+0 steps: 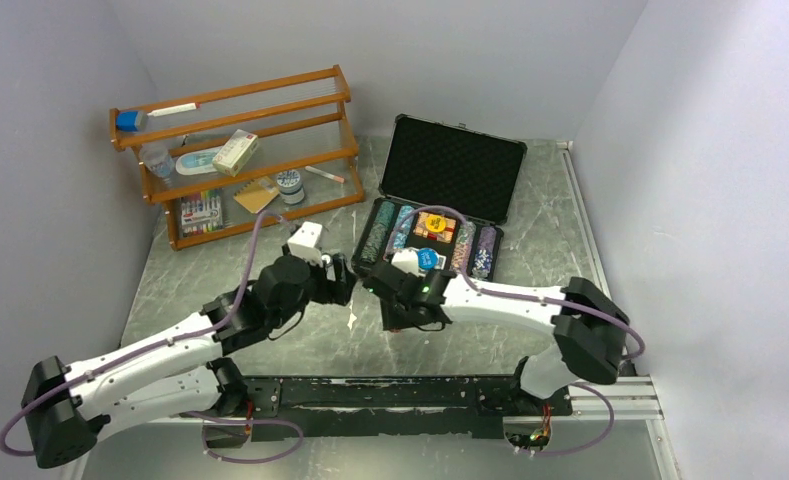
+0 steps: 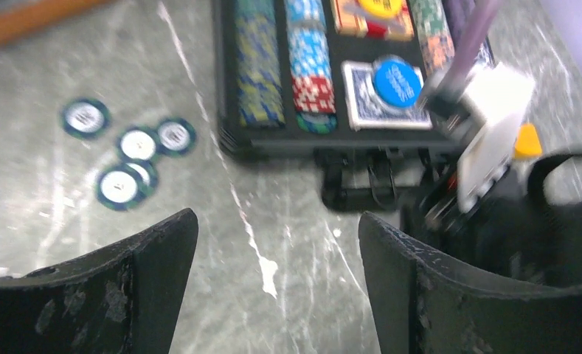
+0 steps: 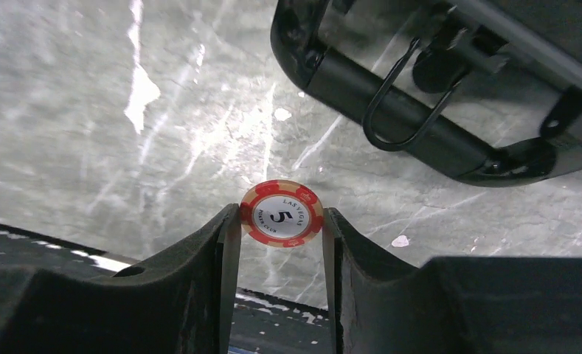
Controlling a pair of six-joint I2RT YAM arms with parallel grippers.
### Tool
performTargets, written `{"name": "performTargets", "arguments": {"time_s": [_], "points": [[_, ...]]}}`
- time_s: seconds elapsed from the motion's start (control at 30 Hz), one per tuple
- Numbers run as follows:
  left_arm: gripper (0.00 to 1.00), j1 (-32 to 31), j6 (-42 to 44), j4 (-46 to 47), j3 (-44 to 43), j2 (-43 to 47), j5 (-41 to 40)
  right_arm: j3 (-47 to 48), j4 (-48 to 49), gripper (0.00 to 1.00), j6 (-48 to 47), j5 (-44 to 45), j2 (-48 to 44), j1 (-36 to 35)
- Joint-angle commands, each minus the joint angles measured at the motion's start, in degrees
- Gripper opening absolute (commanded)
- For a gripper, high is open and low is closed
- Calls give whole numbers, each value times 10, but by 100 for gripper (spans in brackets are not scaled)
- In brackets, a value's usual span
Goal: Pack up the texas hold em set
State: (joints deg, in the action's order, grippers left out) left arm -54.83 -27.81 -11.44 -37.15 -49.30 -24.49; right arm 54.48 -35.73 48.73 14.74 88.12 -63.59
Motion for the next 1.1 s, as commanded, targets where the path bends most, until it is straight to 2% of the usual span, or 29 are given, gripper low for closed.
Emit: {"name": "performTargets", "arguments": {"time_s": [0.0,0.17,0.3,0.37,0.5,0.6,0.73,0.83,0.97,1.07], "points": [[82,2,-66,148,71,-12,123,-22,33,40,31,30,-59,22],[79,2,-107,252,120,-64,193,-54,69,40,56,16,-103,49],[77,2,-144,365,161,-117,254,-81,107,41,87,1,-130,70],[73,1,-163,450,187,-142,273,-95,125,41,108,-7,-147,81],[65,-8,-200,590,228,-201,283,-126,171,41,153,-23,-182,94],[64,-22,-209,650,238,-233,259,-143,195,41,182,-32,-200,97],[64,-29,-195,687,225,-259,245,-155,216,42,202,-42,-212,98],[61,-29,-186,681,205,-281,227,-165,232,42,211,-49,-214,99],[53,-29,-204,712,206,-306,197,-180,250,42,227,-57,-222,101],[43,-29,-207,724,206,-310,186,-188,264,42,235,-64,-223,102]]}}
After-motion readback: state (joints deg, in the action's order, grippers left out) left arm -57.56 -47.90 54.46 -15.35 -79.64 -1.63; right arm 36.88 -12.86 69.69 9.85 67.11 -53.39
